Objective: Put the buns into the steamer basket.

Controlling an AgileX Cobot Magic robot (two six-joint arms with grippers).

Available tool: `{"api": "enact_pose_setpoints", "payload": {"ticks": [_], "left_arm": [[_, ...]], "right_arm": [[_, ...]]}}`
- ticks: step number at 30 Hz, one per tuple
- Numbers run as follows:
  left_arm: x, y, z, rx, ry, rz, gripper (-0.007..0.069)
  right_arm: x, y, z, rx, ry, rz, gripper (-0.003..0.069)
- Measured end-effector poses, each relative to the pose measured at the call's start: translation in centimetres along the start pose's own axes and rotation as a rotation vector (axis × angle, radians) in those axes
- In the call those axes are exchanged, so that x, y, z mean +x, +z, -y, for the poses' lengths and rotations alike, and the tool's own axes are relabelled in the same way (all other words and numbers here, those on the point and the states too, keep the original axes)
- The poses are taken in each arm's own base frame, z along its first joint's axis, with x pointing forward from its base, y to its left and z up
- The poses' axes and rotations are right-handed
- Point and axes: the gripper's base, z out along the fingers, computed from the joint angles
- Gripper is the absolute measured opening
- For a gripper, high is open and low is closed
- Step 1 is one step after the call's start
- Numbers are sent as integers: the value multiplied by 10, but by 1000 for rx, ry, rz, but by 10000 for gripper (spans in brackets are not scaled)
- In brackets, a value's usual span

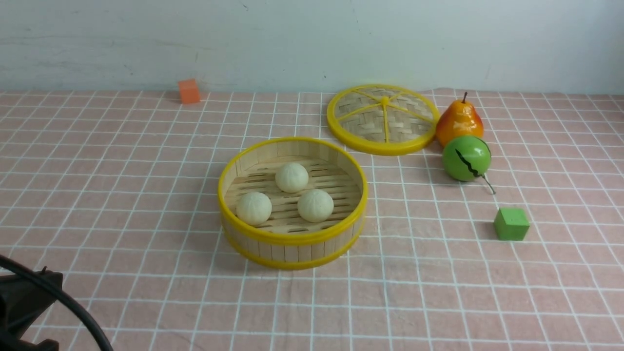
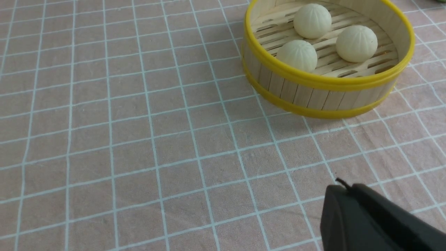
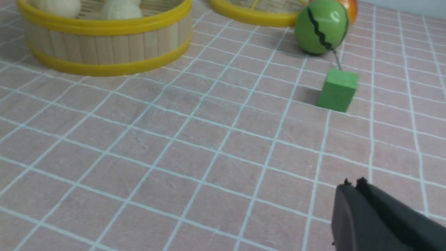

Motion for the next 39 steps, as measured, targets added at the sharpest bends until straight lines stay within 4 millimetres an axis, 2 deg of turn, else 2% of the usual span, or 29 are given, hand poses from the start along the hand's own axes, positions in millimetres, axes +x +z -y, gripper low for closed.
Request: {"api": "enact_pose_setpoints", "payload": {"ticks": [5,10,29,31,35,38,39], "left_arm": [[0,0,0,-3,5,0,8],[0,0,0,-4,6,0,14],[0,0,0,-4,6,0,29],[5,0,0,2,8,26,35],[34,-5,-5,-16,21,97,37],[50,-12,-9,-41,-32,208,22],[64,-13,-11,-63,-89,297,-4]], "right_arm": [[6,-5,8,160,118,-40,-10],[7,-6,10,219,179,-46,-5],[7,-6,10,224,189,-47,9],[7,-6,10,224,189,-49,11],[7,-6,10,224,189,-49,15],[7,-6,10,223,190,-48,19],[7,-6,10,223,192,-48,21]]}}
